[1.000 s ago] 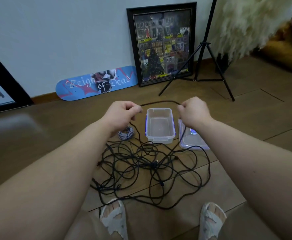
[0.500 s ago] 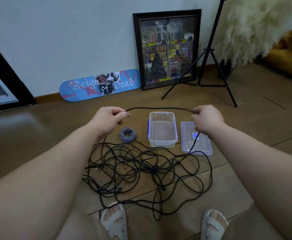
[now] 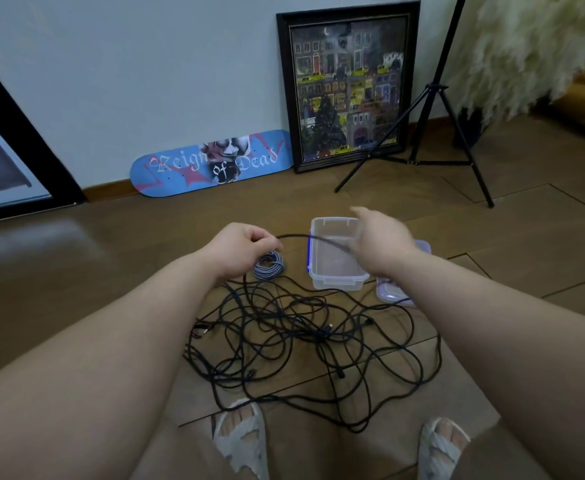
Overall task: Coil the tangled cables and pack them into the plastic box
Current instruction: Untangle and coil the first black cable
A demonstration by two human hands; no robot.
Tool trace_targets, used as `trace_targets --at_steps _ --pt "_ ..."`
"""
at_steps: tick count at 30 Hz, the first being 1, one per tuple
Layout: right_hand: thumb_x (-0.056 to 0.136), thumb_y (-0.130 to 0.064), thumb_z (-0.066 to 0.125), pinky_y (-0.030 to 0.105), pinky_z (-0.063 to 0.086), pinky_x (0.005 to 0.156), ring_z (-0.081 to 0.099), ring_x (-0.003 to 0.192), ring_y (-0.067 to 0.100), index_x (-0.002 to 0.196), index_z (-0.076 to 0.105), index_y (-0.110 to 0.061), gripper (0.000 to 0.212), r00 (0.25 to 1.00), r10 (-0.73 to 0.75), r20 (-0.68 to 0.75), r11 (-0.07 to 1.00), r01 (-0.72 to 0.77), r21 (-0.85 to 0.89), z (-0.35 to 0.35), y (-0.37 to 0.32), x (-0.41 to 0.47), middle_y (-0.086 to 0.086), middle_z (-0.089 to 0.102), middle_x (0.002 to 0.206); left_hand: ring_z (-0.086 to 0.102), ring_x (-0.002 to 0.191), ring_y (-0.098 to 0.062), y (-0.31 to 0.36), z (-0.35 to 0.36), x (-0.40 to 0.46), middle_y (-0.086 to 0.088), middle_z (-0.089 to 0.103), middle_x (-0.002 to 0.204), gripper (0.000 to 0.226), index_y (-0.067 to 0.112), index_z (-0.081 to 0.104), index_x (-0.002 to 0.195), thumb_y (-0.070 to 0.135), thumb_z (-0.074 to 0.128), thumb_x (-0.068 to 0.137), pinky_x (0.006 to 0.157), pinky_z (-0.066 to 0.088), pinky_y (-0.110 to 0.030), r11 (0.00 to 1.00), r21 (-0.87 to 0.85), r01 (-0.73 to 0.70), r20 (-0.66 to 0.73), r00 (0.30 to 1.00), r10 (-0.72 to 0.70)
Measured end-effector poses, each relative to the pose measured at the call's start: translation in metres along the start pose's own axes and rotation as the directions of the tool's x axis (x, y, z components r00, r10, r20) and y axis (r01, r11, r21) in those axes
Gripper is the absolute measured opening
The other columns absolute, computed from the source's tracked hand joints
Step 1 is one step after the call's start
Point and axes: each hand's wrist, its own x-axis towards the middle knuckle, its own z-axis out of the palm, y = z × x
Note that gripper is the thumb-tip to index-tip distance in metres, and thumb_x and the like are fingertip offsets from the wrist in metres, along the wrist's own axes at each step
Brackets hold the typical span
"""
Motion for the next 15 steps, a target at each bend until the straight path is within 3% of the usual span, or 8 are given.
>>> trace_targets --at_steps 2,4,6,8,9,12,14,15 --pt "0.098 -0.022 0.055 0.033 0.049 0.087 0.059 0.109 0.023 0.146 0.04 -0.022 0.05 0.962 -0.272 0.038 0.95 0.262 0.171 0.002 -0.024 -0.011 0.003 0.059 0.129 0.044 0.052 -0.002 0.008 0.006 0.001 0.018 0.052 0.045 0.016 0.022 0.074 0.087 0.027 0.061 0.096 0.053 0.037 -0.019 0.999 -0.008 -0.038 0.019 0.999 0.038" --pt "0.1 -0.022 0.05 0.032 0.049 0.077 0.061 0.088 0.02 0.126 0.062 -0.015 0.029 0.932 -0.353 0.079 0.92 0.331 0.208 0.009 -0.037 -0.013 0.003 0.065 0.103 0.043 0.054 -0.007 0.015 0.011 0.003 0.017 0.052 0.046 0.018 0.023 0.072 0.08 0.027 0.063 0.094 0.054 0.036 -0.021 0.997 -0.037 -0.066 0.029 0.997 0.067" --pt "0.1 -0.018 0.049 0.039 0.054 0.073 0.063 0.08 0.025 0.105 0.069 -0.008 0.023 0.994 -0.105 0.039 0.96 0.091 0.263 0.011 -0.021 0.001 0.008 0.067 0.09 0.045 0.057 -0.01 0.013 0.01 0.003 0.014 0.053 0.052 0.019 0.023 0.072 0.08 0.027 0.062 0.095 0.057 0.038 -0.023 0.998 -0.038 -0.049 0.015 0.999 0.05" --pt "0.096 -0.01 0.051 0.038 0.056 0.073 0.064 0.083 0.03 0.101 0.069 -0.003 0.02 0.983 0.185 -0.004 0.957 -0.179 0.229 0.006 0.005 0.008 0.015 0.069 0.095 0.045 0.059 -0.013 0.003 0.002 0.003 0.009 0.05 0.057 0.021 0.022 0.072 0.082 0.026 0.059 0.097 0.059 0.039 -0.026 0.997 -0.07 -0.013 -0.009 1.0 0.013" --pt "0.095 -0.009 0.051 0.035 0.054 0.073 0.063 0.087 0.03 0.106 0.068 -0.003 0.021 0.973 0.228 -0.039 0.967 -0.222 0.129 0.003 0.013 0.007 0.016 0.069 0.102 0.044 0.059 -0.014 -0.002 -0.002 0.003 0.007 0.048 0.058 0.021 0.022 0.073 0.082 0.025 0.058 0.097 0.061 0.039 -0.028 0.995 -0.098 -0.002 -0.018 1.0 0.0" --pt "0.097 -0.017 0.052 0.034 0.047 0.088 0.06 0.11 0.025 0.142 0.046 -0.018 0.045 0.996 -0.064 -0.056 0.986 0.072 0.151 0.002 -0.003 -0.004 0.004 0.058 0.133 0.042 0.06 -0.016 -0.001 -0.001 0.003 0.008 0.047 0.056 0.021 0.022 0.074 0.082 0.026 0.059 0.096 0.063 0.039 -0.031 0.992 -0.123 -0.02 0.001 1.0 0.021" --pt "0.099 -0.019 0.052 0.032 0.046 0.081 0.06 0.094 0.016 0.137 0.051 -0.022 0.039 0.941 -0.338 -0.007 0.899 0.325 0.294 0.006 -0.028 -0.019 -0.005 0.059 0.114 0.039 0.06 -0.018 0.01 0.007 0.004 0.005 0.046 0.057 0.021 0.02 0.073 0.079 0.027 0.062 0.095 0.061 0.035 -0.032 0.989 -0.134 -0.062 0.033 0.997 0.067" --pt "0.1 -0.02 0.05 0.032 0.046 0.076 0.059 0.084 0.016 0.125 0.06 -0.019 0.027 0.926 -0.376 0.022 0.889 0.354 0.289 0.012 -0.034 -0.019 -0.005 0.061 0.101 0.038 0.059 -0.018 0.016 0.01 0.003 0.003 0.045 0.058 0.02 0.019 0.072 0.078 0.027 0.063 0.094 0.059 0.033 -0.031 0.988 -0.134 -0.077 0.041 0.996 0.084"
